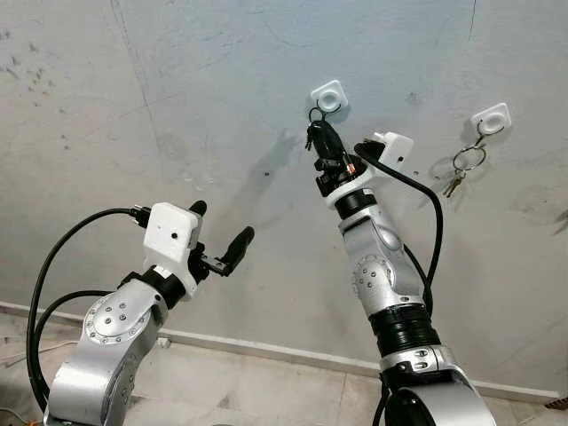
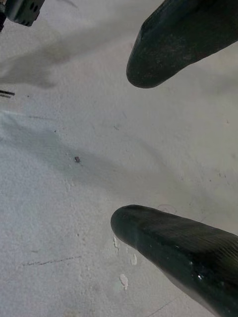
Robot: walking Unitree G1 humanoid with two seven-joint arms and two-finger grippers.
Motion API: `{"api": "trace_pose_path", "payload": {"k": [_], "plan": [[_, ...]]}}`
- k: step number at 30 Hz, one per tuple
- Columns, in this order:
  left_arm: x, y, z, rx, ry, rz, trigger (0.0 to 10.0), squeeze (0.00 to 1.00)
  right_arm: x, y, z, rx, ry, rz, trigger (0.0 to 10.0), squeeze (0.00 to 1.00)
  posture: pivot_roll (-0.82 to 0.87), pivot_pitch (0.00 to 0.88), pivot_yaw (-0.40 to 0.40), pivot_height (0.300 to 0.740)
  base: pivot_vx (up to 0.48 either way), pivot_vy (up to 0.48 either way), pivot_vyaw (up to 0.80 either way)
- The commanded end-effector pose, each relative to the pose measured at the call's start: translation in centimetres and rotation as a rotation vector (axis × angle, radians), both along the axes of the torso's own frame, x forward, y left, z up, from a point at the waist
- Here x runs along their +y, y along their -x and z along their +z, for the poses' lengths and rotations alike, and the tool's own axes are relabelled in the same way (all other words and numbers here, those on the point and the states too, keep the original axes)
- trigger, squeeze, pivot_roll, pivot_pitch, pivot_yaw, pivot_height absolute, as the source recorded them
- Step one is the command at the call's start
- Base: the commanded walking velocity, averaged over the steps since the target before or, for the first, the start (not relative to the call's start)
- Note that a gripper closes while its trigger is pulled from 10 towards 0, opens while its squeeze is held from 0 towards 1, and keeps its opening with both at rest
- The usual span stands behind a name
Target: Hang keys on a hook
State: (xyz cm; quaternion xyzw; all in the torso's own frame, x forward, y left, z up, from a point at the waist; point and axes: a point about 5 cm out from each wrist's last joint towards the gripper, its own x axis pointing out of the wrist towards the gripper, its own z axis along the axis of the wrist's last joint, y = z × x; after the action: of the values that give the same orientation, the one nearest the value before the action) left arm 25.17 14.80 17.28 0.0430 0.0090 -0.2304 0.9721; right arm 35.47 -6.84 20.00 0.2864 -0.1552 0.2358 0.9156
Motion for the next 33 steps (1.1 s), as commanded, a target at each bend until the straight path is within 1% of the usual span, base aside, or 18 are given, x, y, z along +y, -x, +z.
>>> {"api": "trace_pose_path", "payload": {"k": [1, 3, 8, 10, 14, 22, 27, 33], "plan": [[-0.1, 0.1, 0.8, -0.031, -0.006, -0.011, 10.0, 0.00, 0.5, 0.5, -1.6, 0.077, -0.064, -0.001, 10.0, 0.00, 0.37, 0.031, -0.015, 0.740, 0.000, 0.000, 0.00], [-0.1, 0.2, 0.8, -0.030, -0.006, -0.010, 10.0, 0.00, 0.2, 0.6, -1.7, 0.080, -0.072, -0.010, 10.0, 0.00, 0.37, 0.030, -0.015, 0.740, 0.000, 0.000, 0.00], [-0.1, 0.2, 0.7, -0.027, -0.006, -0.011, 10.0, 0.00, -0.3, 1.0, -1.2, 0.058, -0.096, -0.004, 10.0, 0.00, 0.37, 0.031, -0.013, 0.740, 0.000, 0.000, 0.00], [-0.1, 0.2, 0.7, -0.026, -0.006, -0.011, 10.0, 0.00, -0.3, 1.0, -1.4, 0.067, -0.096, -0.009, 10.0, 0.00, 0.37, 0.031, -0.012, 0.740, 0.000, 0.000, 0.00], [-0.2, 0.1, 0.7, -0.025, -0.005, -0.015, 10.0, 0.00, -0.7, 1.0, -2.3, 0.118, -0.125, -0.022, 10.0, 0.00, 0.37, 0.031, -0.011, 0.740, 0.000, 0.000, 0.00], [-0.2, 0.1, 0.8, -0.025, -0.005, -0.016, 10.0, 0.00, -0.3, 1.3, -3.3, 0.170, -0.129, -0.015, 10.0, 0.00, 0.37, 0.030, -0.010, 0.740, 0.000, 0.000, 0.00], [-0.4, 0.0, 1.0, -0.033, -0.001, -0.024, 10.0, 0.00, 0.0, 1.3, -3.5, 0.184, -0.093, -0.020, 10.0, 0.00, 0.36, 0.029, -0.009, 0.740, 0.000, 0.000, 0.00], [-1.2, -0.4, 1.9, -0.067, 0.009, -0.059, 10.0, 0.00, 0.6, 1.5, -3.8, 0.191, -0.053, -0.006, 10.0, 0.00, 0.36, 0.024, -0.010, 0.740, 0.000, 0.000, 0.00]]}}
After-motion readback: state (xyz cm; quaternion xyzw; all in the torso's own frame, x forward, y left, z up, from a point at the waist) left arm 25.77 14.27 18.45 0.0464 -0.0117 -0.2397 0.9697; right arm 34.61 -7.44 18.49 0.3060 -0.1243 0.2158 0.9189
